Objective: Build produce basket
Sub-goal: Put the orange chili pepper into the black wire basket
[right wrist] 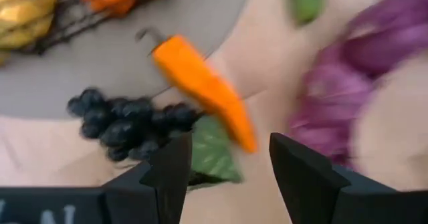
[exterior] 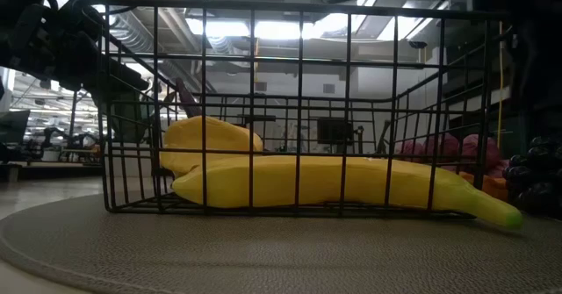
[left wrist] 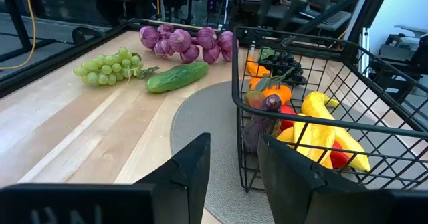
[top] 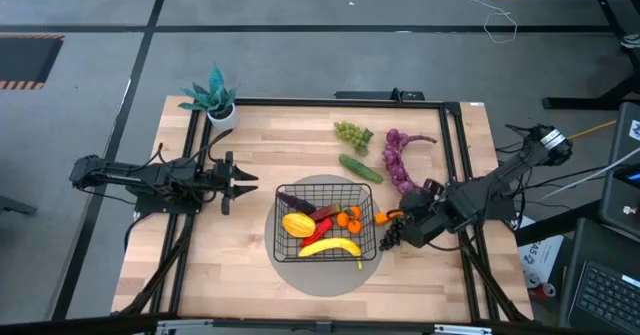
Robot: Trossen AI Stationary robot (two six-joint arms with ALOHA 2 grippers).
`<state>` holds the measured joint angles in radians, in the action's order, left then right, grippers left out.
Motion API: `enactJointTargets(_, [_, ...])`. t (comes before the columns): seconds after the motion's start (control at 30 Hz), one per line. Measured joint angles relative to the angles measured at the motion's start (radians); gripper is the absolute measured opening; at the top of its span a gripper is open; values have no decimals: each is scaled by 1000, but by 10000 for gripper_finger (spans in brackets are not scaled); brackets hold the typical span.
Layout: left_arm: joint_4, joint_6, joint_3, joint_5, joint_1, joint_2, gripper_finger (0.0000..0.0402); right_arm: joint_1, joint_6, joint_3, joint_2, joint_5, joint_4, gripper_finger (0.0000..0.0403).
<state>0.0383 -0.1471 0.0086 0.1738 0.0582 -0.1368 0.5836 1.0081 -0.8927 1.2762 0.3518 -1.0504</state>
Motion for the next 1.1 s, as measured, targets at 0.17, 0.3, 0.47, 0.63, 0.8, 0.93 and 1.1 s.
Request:
enactJointTargets(0.17, [0,0,0,0,0,0,121,-4,-19,98,0,31,181,204])
enactJointTargets(0.3, [0,0,0,0,0,0,121,-23,-22,154,0,71,230,204])
enactJointTargets(0.47, [0,0,0,0,0,0,121,-54,-25,208,0,63,278,204])
enactJointTargets(0.63, [0,0,0,0,0,0,121,-94,-106,254,0,-81,377,204])
enactJointTargets(0.8, [0,0,0,0,0,0,121,-113,-119,275,-1,-249,416,204])
enactJointTargets(0.93, [0,0,0,0,0,0,121,-112,-121,238,0,-438,414,204])
enactJointTargets(1.1, [0,0,0,0,0,0,121,-112,-128,188,0,-476,415,204])
